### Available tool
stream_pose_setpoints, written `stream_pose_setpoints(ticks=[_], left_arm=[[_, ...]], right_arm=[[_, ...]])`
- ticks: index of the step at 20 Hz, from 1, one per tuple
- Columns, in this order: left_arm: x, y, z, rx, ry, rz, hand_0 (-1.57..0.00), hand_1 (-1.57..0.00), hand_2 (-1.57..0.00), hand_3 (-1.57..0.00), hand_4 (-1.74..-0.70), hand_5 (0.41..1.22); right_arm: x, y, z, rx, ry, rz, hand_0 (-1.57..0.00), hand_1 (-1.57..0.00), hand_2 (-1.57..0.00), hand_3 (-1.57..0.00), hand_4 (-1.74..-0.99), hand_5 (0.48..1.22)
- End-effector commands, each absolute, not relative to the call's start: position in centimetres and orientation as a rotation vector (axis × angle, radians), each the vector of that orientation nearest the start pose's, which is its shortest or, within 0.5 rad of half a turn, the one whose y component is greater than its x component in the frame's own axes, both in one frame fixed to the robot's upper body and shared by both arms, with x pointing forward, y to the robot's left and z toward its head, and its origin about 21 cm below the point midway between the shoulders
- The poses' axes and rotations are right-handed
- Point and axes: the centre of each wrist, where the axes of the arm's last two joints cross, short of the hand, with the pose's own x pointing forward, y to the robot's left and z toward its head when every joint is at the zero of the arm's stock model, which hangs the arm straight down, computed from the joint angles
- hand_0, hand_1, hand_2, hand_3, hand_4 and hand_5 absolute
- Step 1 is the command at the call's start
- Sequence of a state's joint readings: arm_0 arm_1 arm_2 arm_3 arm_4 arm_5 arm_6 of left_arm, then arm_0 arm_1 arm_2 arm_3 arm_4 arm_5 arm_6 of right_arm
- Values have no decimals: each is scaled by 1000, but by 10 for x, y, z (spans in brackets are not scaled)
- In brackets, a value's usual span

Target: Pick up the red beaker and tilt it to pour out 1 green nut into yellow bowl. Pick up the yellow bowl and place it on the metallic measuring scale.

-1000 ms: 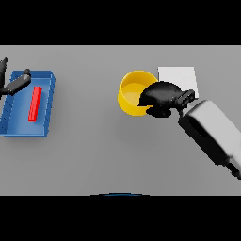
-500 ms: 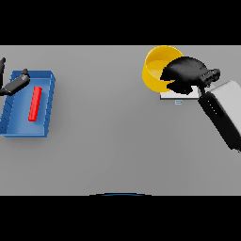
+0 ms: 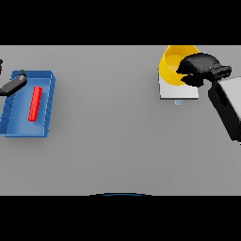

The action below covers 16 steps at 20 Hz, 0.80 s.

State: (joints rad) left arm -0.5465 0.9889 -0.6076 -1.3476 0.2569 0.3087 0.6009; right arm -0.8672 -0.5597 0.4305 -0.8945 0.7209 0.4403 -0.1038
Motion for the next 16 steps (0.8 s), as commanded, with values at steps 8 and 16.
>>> stream_pose_setpoints(ticks=[8, 16], left_arm=[[332, 326, 131, 769, -1052, -521, 1, 1, 1, 1, -796, 733], [334, 321, 128, 765, -1051, -521, 1, 1, 1, 1, -813, 745]], right_arm=[[434, -260, 96, -685, -1069, 1615, -1571, -1518, -1563, -1482, -1727, 1221], [440, -264, 87, -646, -1039, 1576, -1543, -1443, -1496, -1022, -1659, 1221]])
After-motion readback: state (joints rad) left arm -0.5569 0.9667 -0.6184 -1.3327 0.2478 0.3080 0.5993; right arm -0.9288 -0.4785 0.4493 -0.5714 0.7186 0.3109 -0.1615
